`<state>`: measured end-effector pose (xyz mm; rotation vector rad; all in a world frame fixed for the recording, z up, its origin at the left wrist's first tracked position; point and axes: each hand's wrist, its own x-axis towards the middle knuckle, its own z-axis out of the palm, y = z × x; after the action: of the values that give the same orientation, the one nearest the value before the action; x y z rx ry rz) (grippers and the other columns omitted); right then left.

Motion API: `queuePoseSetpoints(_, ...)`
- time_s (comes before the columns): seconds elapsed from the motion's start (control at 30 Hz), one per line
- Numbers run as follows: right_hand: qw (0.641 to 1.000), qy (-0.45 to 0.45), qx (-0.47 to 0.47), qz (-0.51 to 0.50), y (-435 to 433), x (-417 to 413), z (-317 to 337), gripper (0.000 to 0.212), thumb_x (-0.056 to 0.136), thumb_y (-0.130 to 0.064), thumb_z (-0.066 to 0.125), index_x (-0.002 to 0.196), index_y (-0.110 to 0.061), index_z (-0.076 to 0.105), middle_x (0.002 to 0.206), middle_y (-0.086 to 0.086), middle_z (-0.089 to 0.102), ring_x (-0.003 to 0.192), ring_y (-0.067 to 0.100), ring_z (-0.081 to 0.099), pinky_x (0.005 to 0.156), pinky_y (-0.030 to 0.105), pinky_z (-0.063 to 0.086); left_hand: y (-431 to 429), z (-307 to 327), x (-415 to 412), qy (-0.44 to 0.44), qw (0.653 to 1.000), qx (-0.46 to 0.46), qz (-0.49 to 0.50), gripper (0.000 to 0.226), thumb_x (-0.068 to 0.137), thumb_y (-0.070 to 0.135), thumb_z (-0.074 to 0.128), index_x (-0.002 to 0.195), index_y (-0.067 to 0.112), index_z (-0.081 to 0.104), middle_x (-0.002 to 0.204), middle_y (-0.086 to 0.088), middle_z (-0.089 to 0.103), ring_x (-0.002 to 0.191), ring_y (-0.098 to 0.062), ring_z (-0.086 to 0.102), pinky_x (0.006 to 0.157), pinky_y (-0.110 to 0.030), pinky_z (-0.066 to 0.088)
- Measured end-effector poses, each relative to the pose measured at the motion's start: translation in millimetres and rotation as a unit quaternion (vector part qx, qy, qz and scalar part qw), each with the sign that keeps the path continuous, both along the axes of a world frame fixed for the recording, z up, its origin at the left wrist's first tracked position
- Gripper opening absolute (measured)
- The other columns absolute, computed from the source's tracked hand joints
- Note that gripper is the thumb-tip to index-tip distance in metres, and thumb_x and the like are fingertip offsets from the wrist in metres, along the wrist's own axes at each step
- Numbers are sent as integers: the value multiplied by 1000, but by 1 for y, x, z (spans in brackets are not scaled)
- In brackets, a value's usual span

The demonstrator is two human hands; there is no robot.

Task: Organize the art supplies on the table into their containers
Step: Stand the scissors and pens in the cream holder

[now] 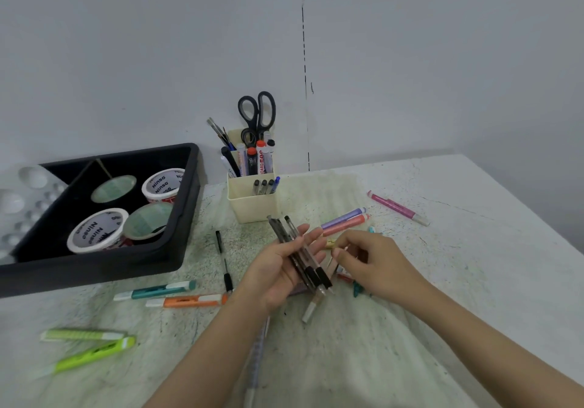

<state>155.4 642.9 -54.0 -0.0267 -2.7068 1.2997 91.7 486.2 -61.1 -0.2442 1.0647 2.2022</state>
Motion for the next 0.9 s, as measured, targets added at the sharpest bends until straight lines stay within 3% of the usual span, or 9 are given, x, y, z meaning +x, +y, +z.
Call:
queuePoseSetpoints(0.13, 998, -37, 48, 3, -23, -6, -6, 12, 89, -24, 56, 79, -25, 63, 67, -10, 56, 60, 3, 49, 56, 18, 39, -38, 5, 10, 19, 999, -27, 28, 26, 97, 0, 35, 116, -1, 54, 94, -16, 72, 79, -26, 72, 74, -41, 58)
queuePoseSetpoints(0.27, 987, -79, 127, 60, -57, -8, -8, 15, 88, -29, 54, 74, -25, 57, 71, -11, 54, 70, 9, 51, 60, 25, 38, -78, 9, 21, 39, 995, -73, 55, 26, 97, -1, 33, 110, 0, 56, 95, -15, 72, 79, -26, 72, 66, -38, 60)
queuePoseSetpoints(0.4, 979, -56, 190, 51, -90, -9, -16, 18, 87, -33, 52, 77, -20, 59, 74, -5, 57, 73, 13, 52, 56, 26, 33, -112, 11, 32, 43, 992, -103, 55, 26, 97, -2, 33, 109, 1, 57, 100, -17, 71, 79, -27, 72, 56, -34, 58)
queuePoseSetpoints(0.63, 985, -13, 172, 19, -129, -30, -19, 23, 88, -41, 54, 87, -19, 56, 78, -6, 57, 78, 13, 52, 62, 28, 33, -147, 2, 43, 40, 991, -122, 49, 29, 97, -3, 33, 113, 1, 57, 104, -16, 70, 85, -27, 71, 67, -37, 60)
queuePoseSetpoints(0.8, 979, -25, 204, 12, -156, -46, -23, 29, 84, -43, 60, 86, -15, 62, 87, 0, 61, 86, 17, 57, 66, 28, 39, -157, 0, 48, 23, 992, -106, 63, 28, 97, -3, 33, 113, 0, 56, 103, -17, 70, 79, -26, 71, 61, -36, 59)
queuePoseSetpoints(0.9, 979, -54, 197, 3, -164, -53, -23, 28, 83, -38, 63, 83, -10, 66, 83, 4, 66, 81, 19, 61, 66, 28, 44, -162, 0, 50, 18, 993, -99, 68, 28, 97, -3, 33, 112, 1, 56, 103, -17, 70, 79, -26, 71, 62, -36, 59)
